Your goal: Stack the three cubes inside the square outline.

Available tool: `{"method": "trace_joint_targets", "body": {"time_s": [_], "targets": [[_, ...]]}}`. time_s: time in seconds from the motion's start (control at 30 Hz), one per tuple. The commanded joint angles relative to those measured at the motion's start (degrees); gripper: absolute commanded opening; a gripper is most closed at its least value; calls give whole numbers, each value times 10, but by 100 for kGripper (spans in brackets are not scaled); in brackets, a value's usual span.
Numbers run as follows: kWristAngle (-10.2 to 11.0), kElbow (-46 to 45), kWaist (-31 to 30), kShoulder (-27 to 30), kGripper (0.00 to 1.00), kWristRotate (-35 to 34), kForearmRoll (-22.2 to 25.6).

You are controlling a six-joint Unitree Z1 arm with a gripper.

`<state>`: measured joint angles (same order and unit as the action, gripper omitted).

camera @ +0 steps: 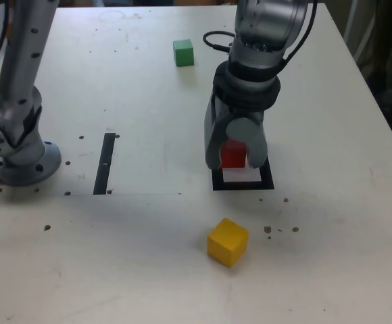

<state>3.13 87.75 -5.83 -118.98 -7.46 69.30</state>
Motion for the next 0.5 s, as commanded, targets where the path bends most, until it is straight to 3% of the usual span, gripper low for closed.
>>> {"method": "trace_joint_targets", "body": {"time_s": [0.0, 0.2, 0.47], "targets": [[-3, -4, 0, 3, 42, 1, -6], [-5, -12, 0, 1, 54, 5, -24], [-3, -13, 6, -6, 60, 9, -35]]}}
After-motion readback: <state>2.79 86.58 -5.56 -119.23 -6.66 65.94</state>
